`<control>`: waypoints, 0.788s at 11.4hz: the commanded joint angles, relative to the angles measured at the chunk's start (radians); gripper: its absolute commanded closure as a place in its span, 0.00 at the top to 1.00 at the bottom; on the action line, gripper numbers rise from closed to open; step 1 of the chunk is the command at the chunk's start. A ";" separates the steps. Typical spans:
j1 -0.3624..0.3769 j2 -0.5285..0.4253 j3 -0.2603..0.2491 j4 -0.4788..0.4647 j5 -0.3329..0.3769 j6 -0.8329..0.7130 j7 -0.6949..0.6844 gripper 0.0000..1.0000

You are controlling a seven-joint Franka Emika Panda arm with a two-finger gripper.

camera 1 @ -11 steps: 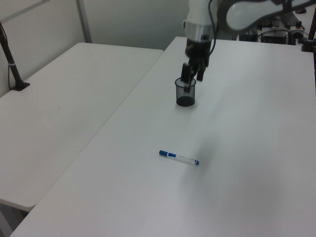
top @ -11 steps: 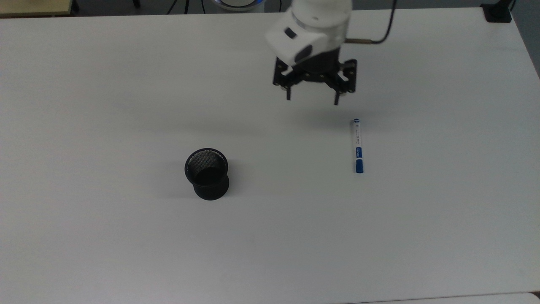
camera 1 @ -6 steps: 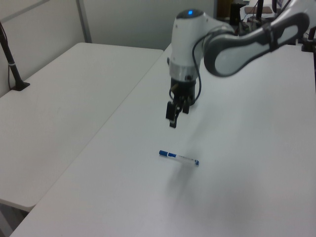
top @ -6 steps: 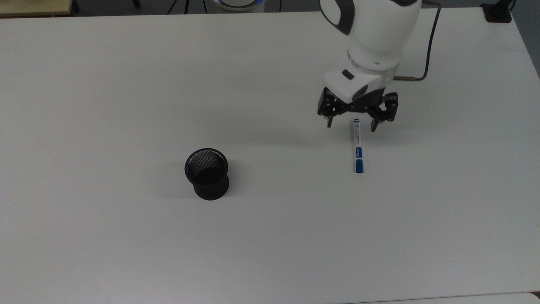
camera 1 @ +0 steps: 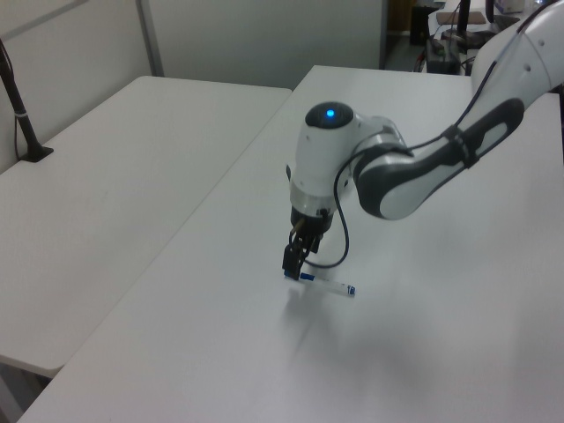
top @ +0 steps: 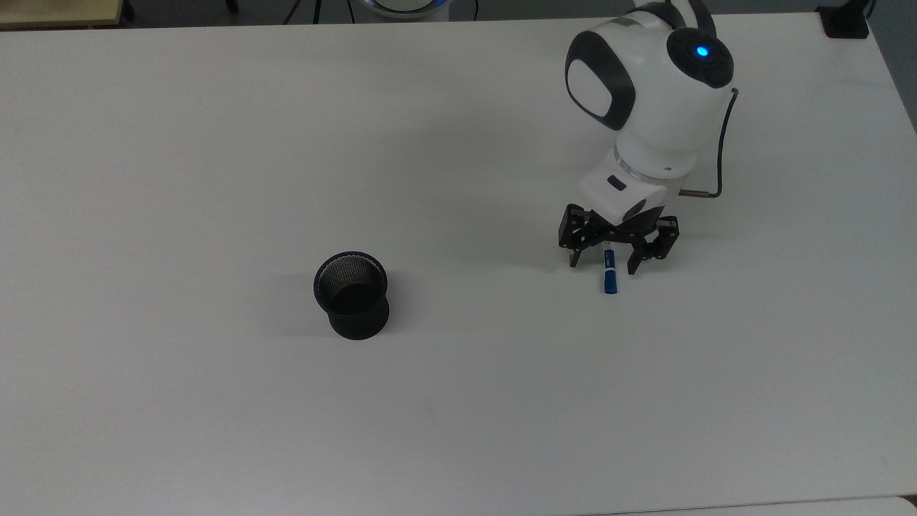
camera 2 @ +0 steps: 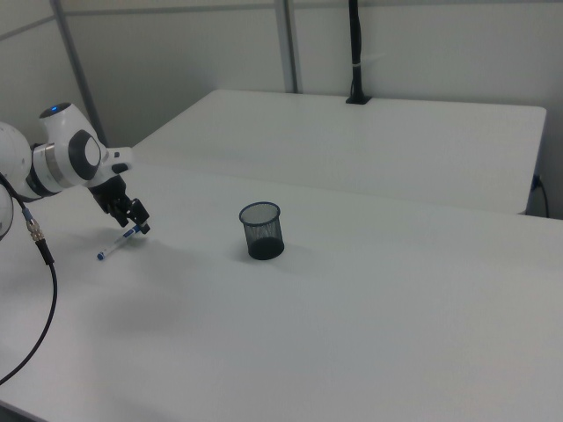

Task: Insert the marker
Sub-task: 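Lower the gripper and close it around the marker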

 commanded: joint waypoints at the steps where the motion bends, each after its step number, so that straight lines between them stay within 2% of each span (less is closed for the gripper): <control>1: 0.024 0.026 -0.015 0.029 -0.039 0.019 0.065 0.41; 2: 0.024 0.026 -0.014 0.029 -0.039 0.020 0.065 0.24; 3: 0.024 0.027 -0.015 0.027 -0.040 0.020 0.063 0.16; 5: 0.021 0.029 -0.014 0.021 -0.040 0.020 0.060 0.17; 6: 0.020 0.036 -0.014 0.021 -0.040 0.020 0.060 0.21; 7: 0.016 0.036 -0.014 0.020 -0.040 0.020 0.058 0.40; 9: 0.016 0.036 -0.014 0.021 -0.040 0.020 0.058 0.56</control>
